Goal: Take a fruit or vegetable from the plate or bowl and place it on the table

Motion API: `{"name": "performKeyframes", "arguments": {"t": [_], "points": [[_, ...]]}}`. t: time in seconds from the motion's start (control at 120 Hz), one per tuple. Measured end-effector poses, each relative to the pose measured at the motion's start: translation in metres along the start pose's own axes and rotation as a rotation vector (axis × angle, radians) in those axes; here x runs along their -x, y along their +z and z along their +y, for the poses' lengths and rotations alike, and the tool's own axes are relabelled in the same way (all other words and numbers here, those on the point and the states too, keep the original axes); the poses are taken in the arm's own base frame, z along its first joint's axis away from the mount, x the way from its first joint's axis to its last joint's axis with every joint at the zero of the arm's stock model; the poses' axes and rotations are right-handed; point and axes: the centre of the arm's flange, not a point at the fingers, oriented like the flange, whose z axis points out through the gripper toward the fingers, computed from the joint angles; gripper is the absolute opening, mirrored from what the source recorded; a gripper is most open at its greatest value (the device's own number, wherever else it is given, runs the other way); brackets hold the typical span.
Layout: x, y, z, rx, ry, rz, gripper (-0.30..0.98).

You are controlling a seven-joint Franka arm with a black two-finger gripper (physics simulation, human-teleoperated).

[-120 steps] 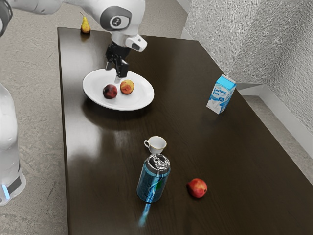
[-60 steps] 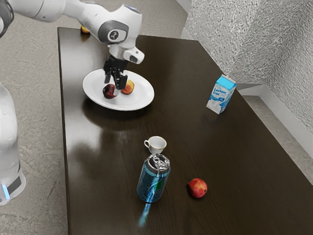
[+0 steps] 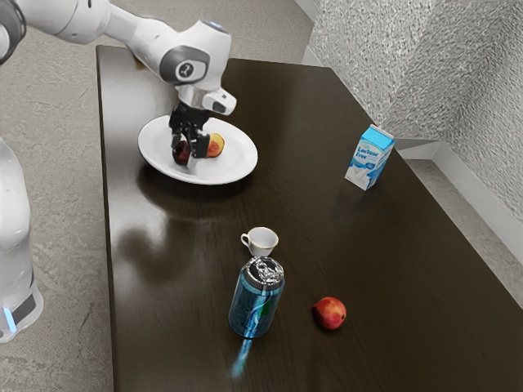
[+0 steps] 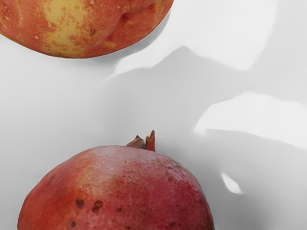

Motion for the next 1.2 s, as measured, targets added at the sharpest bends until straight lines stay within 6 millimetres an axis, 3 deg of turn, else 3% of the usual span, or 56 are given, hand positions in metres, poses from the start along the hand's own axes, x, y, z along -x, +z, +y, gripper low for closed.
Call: {"name": "performKeyframes", "arguments": {"t": [0.2, 0.375, 0.483, 0.55, 0.667, 0.775, 0.833, 0.883, 0.942, 1.083, 1.2], "points": [[-0.003, 0.006, -0.001, -0.002, -0.007, 0.021, 0.68], [-0.003, 0.007, -0.002, -0.005, -0.019, 0.033, 0.4], [-0.003, 0.001, -0.001, -0.017, -0.022, 0.046, 0.34], [-0.001, -0.014, 0.007, -0.027, -0.01, 0.07, 0.34], [-0.004, -0.063, 0.039, -0.066, 0.041, 0.124, 0.35], [-0.006, -0.129, 0.093, -0.118, 0.117, 0.187, 0.35], [-0.008, -0.155, 0.12, -0.138, 0.15, 0.203, 0.36], [-0.019, -0.166, 0.141, -0.15, 0.174, 0.198, 0.36], [-0.046, -0.169, 0.161, -0.157, 0.194, 0.172, 0.36], [-0.12, -0.129, 0.204, -0.155, 0.247, 0.07, 0.36], [-0.164, -0.093, 0.195, -0.136, 0.233, 0.006, 0.36]]}}
